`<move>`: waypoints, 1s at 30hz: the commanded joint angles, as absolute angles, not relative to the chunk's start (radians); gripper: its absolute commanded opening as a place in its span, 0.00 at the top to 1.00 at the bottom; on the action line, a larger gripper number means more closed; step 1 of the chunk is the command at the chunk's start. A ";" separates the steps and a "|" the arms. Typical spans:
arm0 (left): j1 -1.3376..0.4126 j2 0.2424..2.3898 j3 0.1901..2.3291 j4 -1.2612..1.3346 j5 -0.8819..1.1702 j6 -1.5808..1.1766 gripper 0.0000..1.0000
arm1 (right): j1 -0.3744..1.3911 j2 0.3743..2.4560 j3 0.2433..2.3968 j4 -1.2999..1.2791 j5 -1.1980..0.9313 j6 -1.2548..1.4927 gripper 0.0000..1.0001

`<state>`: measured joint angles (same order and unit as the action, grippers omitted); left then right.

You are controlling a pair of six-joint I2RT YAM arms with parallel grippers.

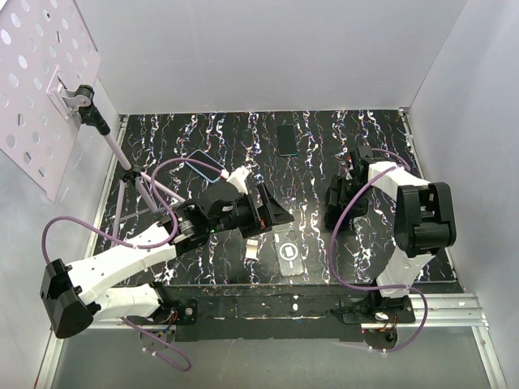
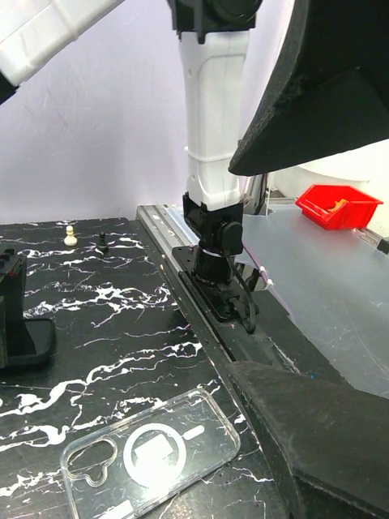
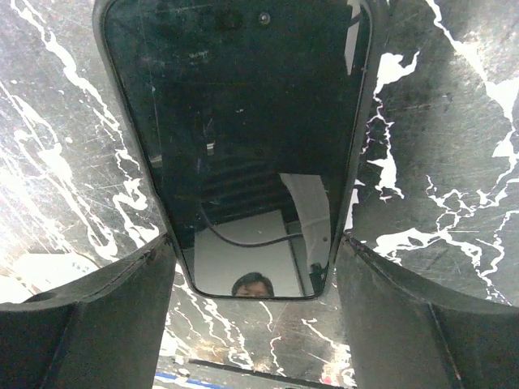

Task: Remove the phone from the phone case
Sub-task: Pick up the phone at the center of the board.

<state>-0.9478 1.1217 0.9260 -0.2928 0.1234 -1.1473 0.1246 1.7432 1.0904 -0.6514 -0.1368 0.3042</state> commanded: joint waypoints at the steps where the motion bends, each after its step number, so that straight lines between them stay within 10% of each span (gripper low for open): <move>1: -0.939 1.055 0.917 -0.304 0.106 -1.094 0.02 | 0.126 1.813 1.150 -0.710 -0.021 0.291 0.63; 3: -0.934 1.048 0.910 -0.299 0.106 -1.088 0.02 | 0.136 1.845 1.184 -0.719 -0.031 0.301 0.32; 6: -0.927 1.043 0.904 -0.295 0.123 -1.074 0.02 | 0.173 1.911 1.262 -0.770 0.038 0.304 0.19; 30: -0.862 1.029 0.879 -0.253 0.216 -1.046 0.02 | 0.199 2.074 1.523 -0.885 0.129 0.333 0.11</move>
